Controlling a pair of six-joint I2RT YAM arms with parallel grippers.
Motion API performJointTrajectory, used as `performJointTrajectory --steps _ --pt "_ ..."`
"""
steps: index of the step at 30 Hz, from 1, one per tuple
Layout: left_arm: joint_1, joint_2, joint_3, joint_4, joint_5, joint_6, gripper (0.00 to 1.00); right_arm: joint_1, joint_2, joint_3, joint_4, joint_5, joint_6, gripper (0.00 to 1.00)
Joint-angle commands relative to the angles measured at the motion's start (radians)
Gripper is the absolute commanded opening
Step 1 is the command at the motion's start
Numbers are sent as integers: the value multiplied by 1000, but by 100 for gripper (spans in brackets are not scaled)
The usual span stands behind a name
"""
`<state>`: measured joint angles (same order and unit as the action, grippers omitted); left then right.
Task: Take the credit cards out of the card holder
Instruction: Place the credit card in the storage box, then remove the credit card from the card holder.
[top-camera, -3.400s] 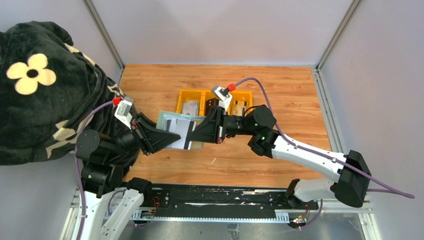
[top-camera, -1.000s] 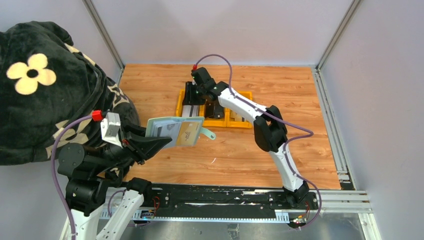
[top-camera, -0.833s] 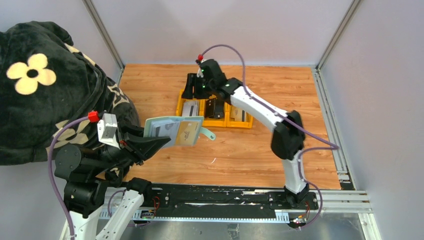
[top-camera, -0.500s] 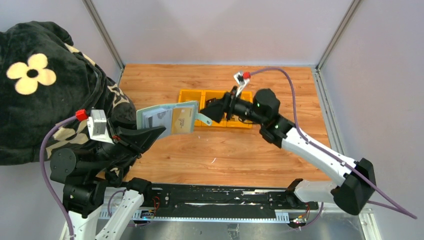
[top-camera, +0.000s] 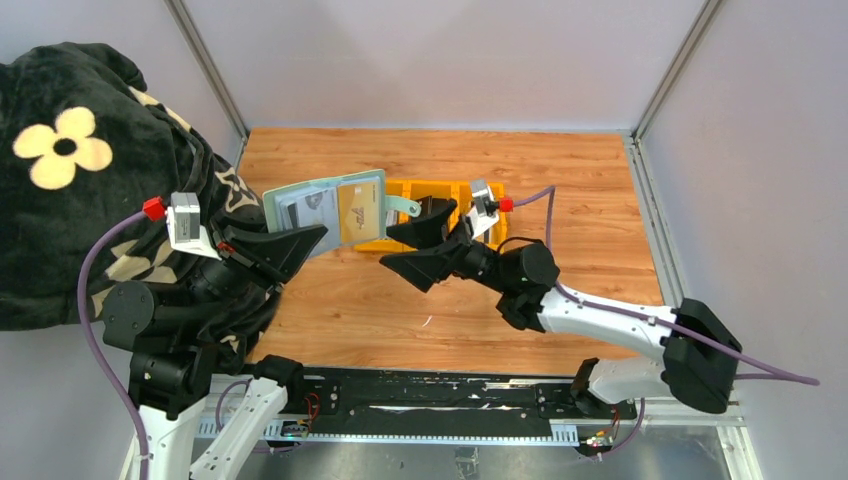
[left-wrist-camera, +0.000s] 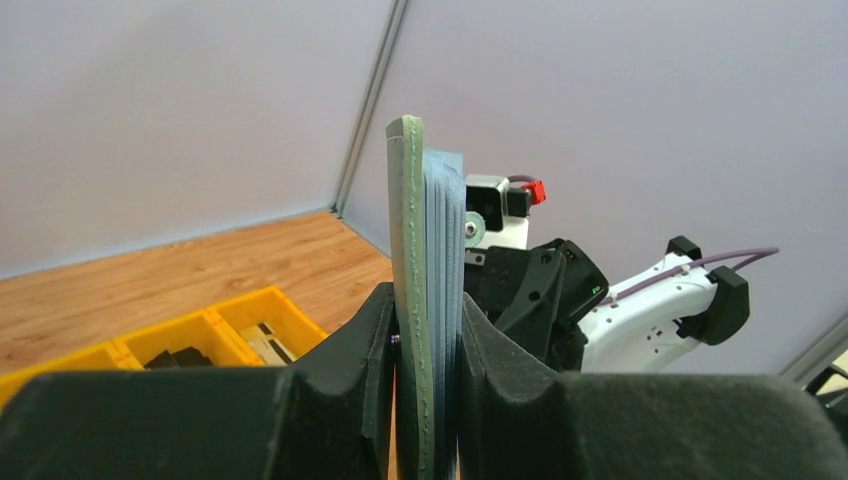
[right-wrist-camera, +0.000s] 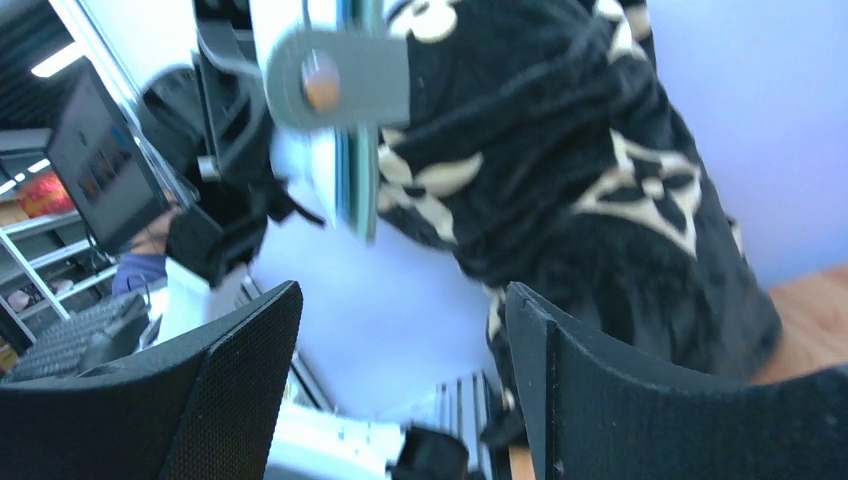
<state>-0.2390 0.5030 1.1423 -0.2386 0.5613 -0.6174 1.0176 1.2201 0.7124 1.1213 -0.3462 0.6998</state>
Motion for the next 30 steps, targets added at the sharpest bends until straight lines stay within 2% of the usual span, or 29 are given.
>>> performJointTrajectory --steps 1,5,9,11,14,15,16,17,18,19,20,21,22,24,27,30 --pt "-5 -4 -8 74 -17 -50 0 44 109 123 255 93 8 78" --pt "-5 -10 -29 84 -11 -66 0 52 199 189 321 146 51 78" --pt "-5 -20 -41 80 -6 -56 0 53 259 234 415 138 121 66" --pt "-5 -26 -49 79 -7 -50 0 52 262 246 407 131 123 53" --pt "-5 -45 -66 57 -18 -18 3 30 249 239 370 107 143 19" --pt "-5 -54 -76 43 -23 1 9 12 239 228 351 99 161 7" --pt "-5 -65 -86 25 -25 28 21 -8 222 215 327 89 180 1" --pt "-5 -76 -93 3 -31 61 38 -31 204 199 294 73 207 0" --pt "-5 -84 -96 -40 -55 98 61 -60 181 187 257 36 229 0" --pt "-5 -92 -93 -87 -88 136 81 -99 157 180 200 -12 247 0" --pt "-5 -96 -88 -136 -117 176 93 -129 127 184 133 -92 252 0" --pt "-5 -98 -79 -175 -133 220 99 -155 97 198 33 -167 237 0" --pt "-5 -96 -69 -206 -142 262 100 -176 67 222 -97 -238 195 0" --pt "-5 -80 -33 -271 -127 335 100 -193 8 316 -536 -335 -19 0" --pt "-5 -40 33 -363 -30 456 100 -186 -1 518 -1126 -384 -369 0" --pt "-5 7 101 -423 62 551 100 -181 42 666 -1486 -415 -571 0"
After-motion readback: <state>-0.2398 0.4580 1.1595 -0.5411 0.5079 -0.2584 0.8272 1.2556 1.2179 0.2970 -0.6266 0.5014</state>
